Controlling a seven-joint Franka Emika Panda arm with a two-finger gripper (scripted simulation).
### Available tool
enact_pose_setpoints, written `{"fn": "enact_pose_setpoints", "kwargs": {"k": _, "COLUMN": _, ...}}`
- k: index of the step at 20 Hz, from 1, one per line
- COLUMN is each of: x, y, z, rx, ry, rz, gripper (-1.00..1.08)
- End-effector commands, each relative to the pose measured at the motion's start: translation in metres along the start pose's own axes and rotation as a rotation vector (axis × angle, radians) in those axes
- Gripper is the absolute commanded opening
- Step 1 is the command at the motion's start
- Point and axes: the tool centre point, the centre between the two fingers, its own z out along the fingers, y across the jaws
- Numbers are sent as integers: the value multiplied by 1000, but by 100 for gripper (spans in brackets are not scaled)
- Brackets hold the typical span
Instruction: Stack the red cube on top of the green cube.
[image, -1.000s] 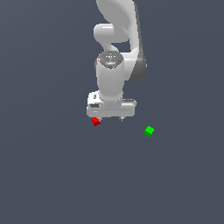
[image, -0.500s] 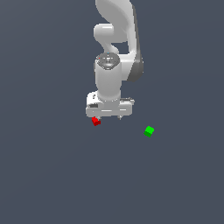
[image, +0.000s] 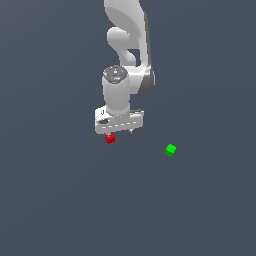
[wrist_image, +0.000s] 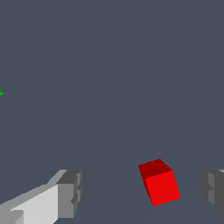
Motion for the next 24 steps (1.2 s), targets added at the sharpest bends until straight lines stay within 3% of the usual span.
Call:
{"fn": "enact_pose_setpoints", "kwargs": {"k": 1, "x": -12, "y": 7, "z": 10, "rx": 1, "ry": -1, "rz": -49, "gripper": 100}}
{"fn": "enact_pose_setpoints", "kwargs": {"k": 12, "x": -49, "y": 37, "z": 45, "rx": 4, "ry": -6, "rz": -230, "gripper": 100}}
{"fn": "enact_pose_setpoints", "kwargs": {"k": 24, "x": -60, "y": 51, "z": 59, "rx": 4, "ry": -8, "rz": -296, "gripper": 100}}
